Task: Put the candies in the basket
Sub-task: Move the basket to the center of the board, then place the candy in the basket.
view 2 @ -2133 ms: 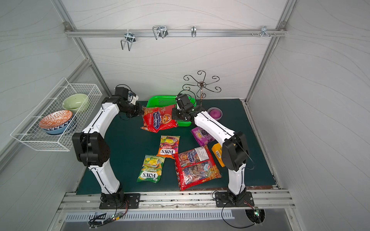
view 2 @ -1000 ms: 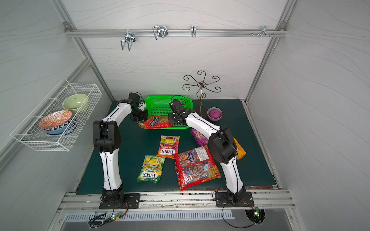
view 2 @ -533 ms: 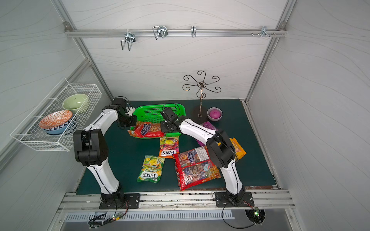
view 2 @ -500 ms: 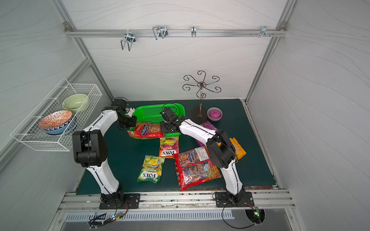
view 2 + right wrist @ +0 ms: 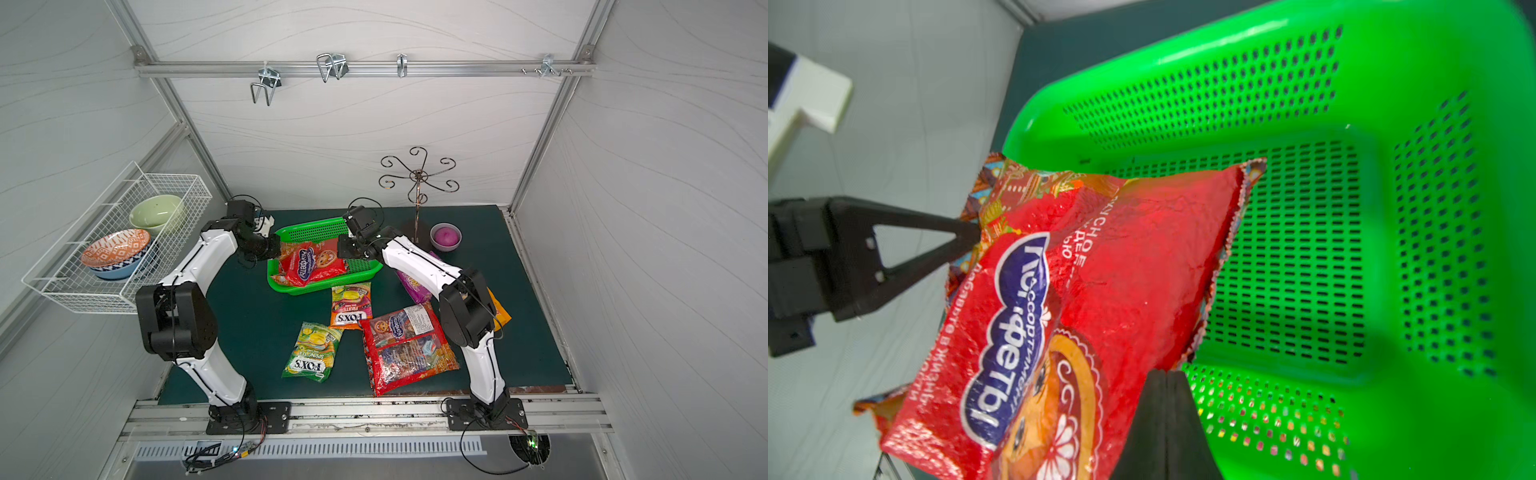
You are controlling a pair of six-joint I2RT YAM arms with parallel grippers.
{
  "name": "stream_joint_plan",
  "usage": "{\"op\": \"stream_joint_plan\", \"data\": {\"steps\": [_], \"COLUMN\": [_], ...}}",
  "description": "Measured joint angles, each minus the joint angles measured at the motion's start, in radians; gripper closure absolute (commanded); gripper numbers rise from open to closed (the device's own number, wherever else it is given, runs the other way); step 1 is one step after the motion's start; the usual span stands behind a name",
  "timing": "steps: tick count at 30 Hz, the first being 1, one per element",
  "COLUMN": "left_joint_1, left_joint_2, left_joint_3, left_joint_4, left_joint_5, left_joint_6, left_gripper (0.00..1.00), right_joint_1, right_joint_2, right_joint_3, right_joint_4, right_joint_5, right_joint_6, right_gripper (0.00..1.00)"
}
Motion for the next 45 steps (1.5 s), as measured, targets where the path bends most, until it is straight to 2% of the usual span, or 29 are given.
{"op": "stream_joint_plan", "data": {"steps": [5,9,25,41,45], "left_joint_1": [-0.003,-0.015,-0.109,-0.116,-0.121], "left_joint_2": [0.040,0.082,0.156,0.210,0.207], "left_joint_3": [0.050,0.051,-0.034,-0.006,-0.014], "left_joint_4": [0.045,0.095,0.330,0.325,0.327], "left_joint_5": [0.051,0.043,-0.195,-0.270,-0.307], "left_joint_6": [-0.054,-0.062,0.073,0.068,0.069], "left_gripper": [1.00,1.00,1.00,1.00,1.00], "right_joint_1": [-0.045,-0.066,-0.077,-0.103,-0.100], "right_joint_2": [0.020,0.060,0.224,0.248,0.220], "right_joint_3": [0.077,0.126,0.131,0.154,0.145], "right_joint_4": [-0.007,-0.007,-0.003,0.009,-0.018], "right_joint_5": [-0.003,-0.002,0.039,0.020,-0.023], "right_joint_6": [0.003,-0.001,-0.110,-0.134,-0.153], "right_gripper": [1.00,1.00,1.00,1.00,0.88]}}
